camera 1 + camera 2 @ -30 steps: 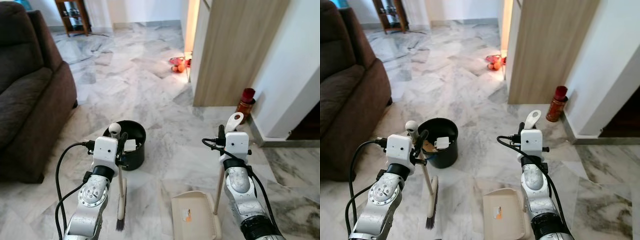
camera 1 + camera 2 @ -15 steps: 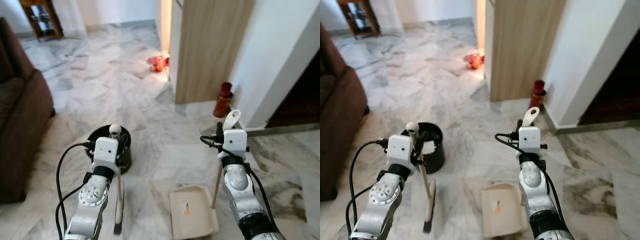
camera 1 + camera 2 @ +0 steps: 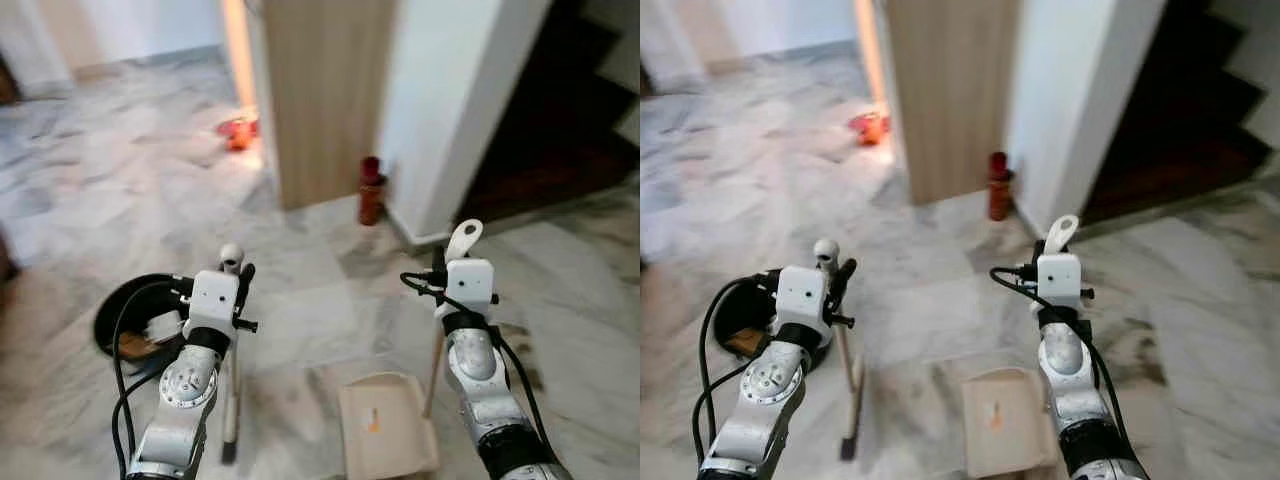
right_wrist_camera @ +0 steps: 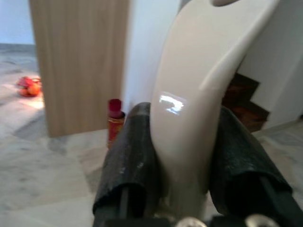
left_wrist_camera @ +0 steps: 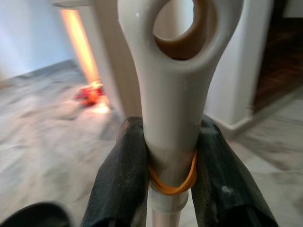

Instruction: Sweep floor

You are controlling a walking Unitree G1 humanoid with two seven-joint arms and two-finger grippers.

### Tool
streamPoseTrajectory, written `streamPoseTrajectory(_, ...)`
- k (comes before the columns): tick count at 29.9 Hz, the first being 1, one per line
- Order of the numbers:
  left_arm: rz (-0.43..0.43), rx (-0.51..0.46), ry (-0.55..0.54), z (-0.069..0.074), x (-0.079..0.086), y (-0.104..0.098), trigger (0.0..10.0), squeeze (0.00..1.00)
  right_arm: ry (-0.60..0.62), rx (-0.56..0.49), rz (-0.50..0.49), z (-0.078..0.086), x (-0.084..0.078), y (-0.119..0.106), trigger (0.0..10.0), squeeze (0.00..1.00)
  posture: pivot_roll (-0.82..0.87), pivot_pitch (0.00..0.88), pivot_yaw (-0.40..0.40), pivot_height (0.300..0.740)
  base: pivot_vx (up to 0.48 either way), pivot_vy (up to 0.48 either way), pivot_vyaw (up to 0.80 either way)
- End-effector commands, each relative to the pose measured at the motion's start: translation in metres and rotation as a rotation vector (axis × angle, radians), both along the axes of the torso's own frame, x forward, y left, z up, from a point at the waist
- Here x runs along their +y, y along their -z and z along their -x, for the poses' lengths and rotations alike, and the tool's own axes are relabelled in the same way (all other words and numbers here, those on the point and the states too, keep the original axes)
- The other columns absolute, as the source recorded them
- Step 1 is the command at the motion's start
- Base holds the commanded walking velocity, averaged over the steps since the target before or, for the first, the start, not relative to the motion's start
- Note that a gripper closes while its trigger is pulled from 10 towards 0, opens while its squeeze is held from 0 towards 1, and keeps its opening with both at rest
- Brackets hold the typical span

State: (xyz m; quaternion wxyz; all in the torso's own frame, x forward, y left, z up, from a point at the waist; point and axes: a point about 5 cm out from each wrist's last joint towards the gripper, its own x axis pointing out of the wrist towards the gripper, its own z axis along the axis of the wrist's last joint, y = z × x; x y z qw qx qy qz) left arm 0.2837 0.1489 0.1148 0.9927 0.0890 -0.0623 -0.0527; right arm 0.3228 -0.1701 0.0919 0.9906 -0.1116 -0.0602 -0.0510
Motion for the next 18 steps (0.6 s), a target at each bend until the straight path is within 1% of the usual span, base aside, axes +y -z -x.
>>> streamPoseTrajectory(1,-0.011,-0.026,-0.006,-0.001,0.003,-0.005,10.0,0.0,-0.011,-0.018,-0.011,-0.002,0.005,-0.004,10.0,0.0,0.1,0.062,0.034,0.74,0.0,0.0,-0.8)
streamPoseTrajectory(10,0.014,-0.009,-0.013,-0.002,0.005,-0.003,10.0,0.0,-0.014,-0.021,-0.013,-0.003,0.005,-0.005,10.0,0.0,0.1,0.073,0.035,0.74,0.0,0.0,-0.8)
streamPoseTrajectory(12,0.048,0.011,-0.035,-0.002,0.008,0.0,10.0,0.0,-0.015,-0.023,-0.013,-0.003,0.006,-0.006,10.0,0.0,0.1,0.072,0.035,0.74,0.0,0.0,-0.8)
streamPoseTrajectory(13,0.065,0.018,-0.046,-0.002,0.009,0.001,10.0,0.0,-0.015,-0.024,-0.013,-0.003,0.006,-0.006,10.0,0.0,0.1,0.074,0.036,0.74,0.0,0.0,-0.8)
streamPoseTrajectory(14,0.117,0.043,-0.08,-0.003,0.015,0.005,10.0,0.0,-0.015,-0.024,-0.013,-0.003,0.006,-0.006,10.0,0.0,0.1,0.074,0.036,0.74,0.0,0.0,-0.8)
streamPoseTrajectory(15,0.117,0.043,-0.08,-0.003,0.015,0.005,10.0,0.0,-0.015,-0.024,-0.013,-0.003,0.006,-0.006,10.0,0.0,0.1,0.074,0.036,0.74,0.0,0.0,-0.8)
streamPoseTrajectory(16,0.191,0.072,-0.128,-0.004,0.022,0.01,10.0,0.0,-0.016,-0.023,-0.016,-0.002,0.006,-0.005,10.0,0.0,0.1,0.072,0.038,0.74,0.0,0.0,-0.8)
streamPoseTrajectory(17,0.227,0.084,-0.152,-0.004,0.026,0.012,10.0,0.0,-0.017,-0.022,-0.017,-0.002,0.007,-0.005,10.0,0.0,0.1,0.072,0.038,0.74,0.0,0.0,-0.8)
streamPoseTrajectory(18,0.283,0.1,-0.189,-0.005,0.032,0.015,10.0,0.0,-0.017,-0.022,-0.018,-0.002,0.007,-0.005,10.0,0.0,0.1,0.072,0.038,0.74,0.0,0.0,-0.8)
